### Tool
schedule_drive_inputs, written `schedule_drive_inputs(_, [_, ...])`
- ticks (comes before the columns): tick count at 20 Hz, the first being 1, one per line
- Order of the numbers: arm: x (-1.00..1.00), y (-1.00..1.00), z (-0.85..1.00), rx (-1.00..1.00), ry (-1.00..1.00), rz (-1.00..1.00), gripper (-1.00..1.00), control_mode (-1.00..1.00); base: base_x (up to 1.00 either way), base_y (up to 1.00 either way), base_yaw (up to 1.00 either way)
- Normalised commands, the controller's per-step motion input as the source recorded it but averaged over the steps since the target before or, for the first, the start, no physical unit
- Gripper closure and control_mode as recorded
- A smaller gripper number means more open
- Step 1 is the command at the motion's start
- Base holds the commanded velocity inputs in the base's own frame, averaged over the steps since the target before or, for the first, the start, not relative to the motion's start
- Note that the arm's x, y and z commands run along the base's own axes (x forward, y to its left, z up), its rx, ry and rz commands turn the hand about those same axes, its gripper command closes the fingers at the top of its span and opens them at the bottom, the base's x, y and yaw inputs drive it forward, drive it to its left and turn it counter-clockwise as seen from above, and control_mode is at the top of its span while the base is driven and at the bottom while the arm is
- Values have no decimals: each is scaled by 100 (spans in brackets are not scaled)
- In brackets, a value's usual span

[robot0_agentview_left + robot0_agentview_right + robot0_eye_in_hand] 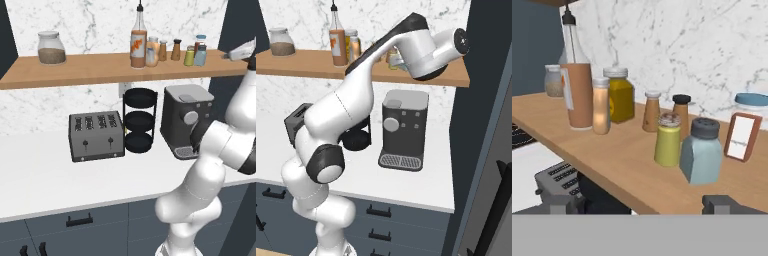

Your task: Put the shaker and condiment bottle from the counter next to their counterparts in the cabinet.

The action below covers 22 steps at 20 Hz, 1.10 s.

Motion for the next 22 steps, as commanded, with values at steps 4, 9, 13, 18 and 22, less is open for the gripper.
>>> schedule_drive_inputs(4, [-83, 36, 16, 0, 0, -12, -100, -100, 0, 0, 0])
schedule_drive_inputs(9, [-100, 31, 6, 0, -2, -14, -100, -100, 0, 0, 0])
schedule_drive_inputs(13, [-100, 49, 0, 0, -3, -18, -100, -100, 0, 0, 0])
schedule_drive_inputs(18, [-100, 62, 0, 0, -6, -22, -100, -100, 0, 0, 0])
schedule_drive_inputs(22, [-100, 49, 0, 0, -8, -23, -100, -100, 0, 0, 0])
